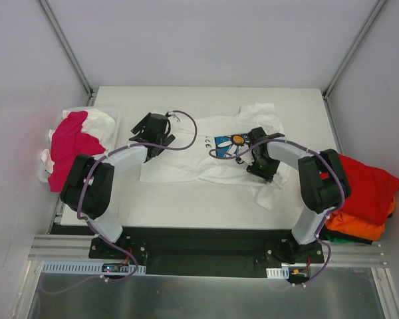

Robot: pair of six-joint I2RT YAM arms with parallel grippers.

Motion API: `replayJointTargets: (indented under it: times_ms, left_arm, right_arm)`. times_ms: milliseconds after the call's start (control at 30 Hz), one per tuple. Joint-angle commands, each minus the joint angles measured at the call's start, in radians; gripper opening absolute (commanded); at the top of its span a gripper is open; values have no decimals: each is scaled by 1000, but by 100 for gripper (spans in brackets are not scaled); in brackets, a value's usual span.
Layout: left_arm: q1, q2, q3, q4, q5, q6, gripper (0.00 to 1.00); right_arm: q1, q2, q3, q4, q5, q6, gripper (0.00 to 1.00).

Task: Fold and stack the t-shirts
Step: Flatten out the tshirt

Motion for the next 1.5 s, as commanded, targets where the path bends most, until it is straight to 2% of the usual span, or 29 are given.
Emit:
replayJointTargets:
  times_ms: [0, 267, 500, 733, 967, 1167, 1467]
  left_arm:
    - [-27, -7, -3, 2, 2, -32, 90]
    - [-55, 48, 3, 2, -9, -34, 90]
    - [-53, 48, 10, 2, -7, -37, 89]
    - [-55, 54, 23, 2, -7, -40, 89]
    - [-55, 74, 20, 4, -3, -52, 88]
    - [-55, 91, 55, 4, -12, -45, 88]
    - [-55, 140, 124, 8, -35, -12, 88]
  right_arm:
    - [-12, 24, 82, 24, 64, -34, 46]
    - [-12, 32, 102, -13, 48, -31, 47]
    - [-7, -74, 59, -71, 22, 2, 48]
    - [107, -253, 100, -183, 22, 65, 61]
    - [233, -336, 74, -237, -30, 162, 64]
    - [301, -323, -13, -186, -38, 187, 65]
    - [359, -273, -79, -176, -134, 191, 65]
